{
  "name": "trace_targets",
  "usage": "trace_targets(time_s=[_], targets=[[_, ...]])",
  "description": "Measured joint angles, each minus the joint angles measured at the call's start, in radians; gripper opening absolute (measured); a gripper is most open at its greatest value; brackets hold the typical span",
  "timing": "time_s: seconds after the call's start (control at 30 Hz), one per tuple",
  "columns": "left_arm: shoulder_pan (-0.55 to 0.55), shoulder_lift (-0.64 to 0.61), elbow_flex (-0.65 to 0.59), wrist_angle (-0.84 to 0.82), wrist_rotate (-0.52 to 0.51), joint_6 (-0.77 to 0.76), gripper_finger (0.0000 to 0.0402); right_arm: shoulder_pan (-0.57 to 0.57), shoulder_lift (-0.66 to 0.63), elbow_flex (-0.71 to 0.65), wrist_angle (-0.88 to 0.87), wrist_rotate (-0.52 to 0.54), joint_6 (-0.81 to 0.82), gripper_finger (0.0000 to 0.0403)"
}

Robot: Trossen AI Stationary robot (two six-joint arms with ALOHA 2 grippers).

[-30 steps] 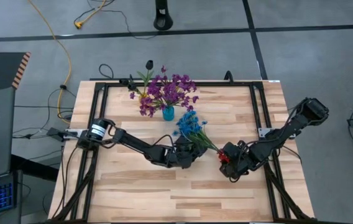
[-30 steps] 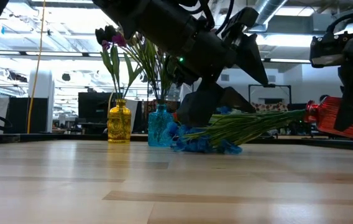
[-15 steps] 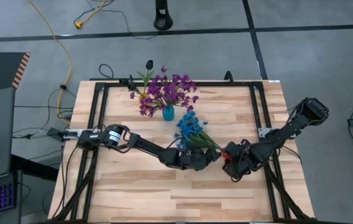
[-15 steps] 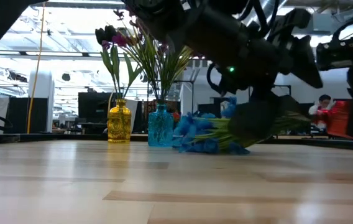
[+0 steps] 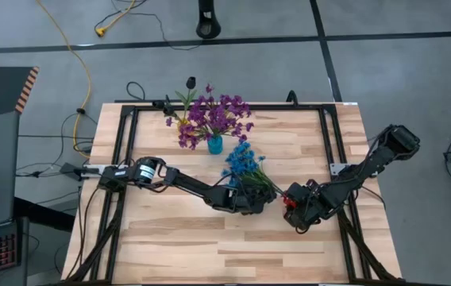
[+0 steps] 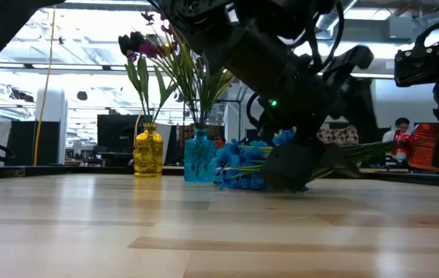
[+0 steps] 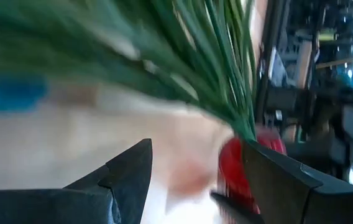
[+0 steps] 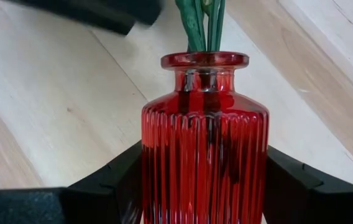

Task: Sort flowers into vase by color
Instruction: Adjust the red vase with flowers

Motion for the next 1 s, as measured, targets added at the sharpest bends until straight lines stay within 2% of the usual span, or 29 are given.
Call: trace_targets(time_s=[0.33, 1.0], targets=[[0.046, 0.0, 0.0, 0.061, -0.011, 0.063, 0.0233, 0.0, 0.0, 0.0, 0.002, 0.001, -0.003, 0.0266], [0.078, 0.0, 0.0, 0.061, 0.008, 0.106, 0.0233, 0.0, 0.0, -0.001, 0.028, 0.002, -0.012, 0.0266]])
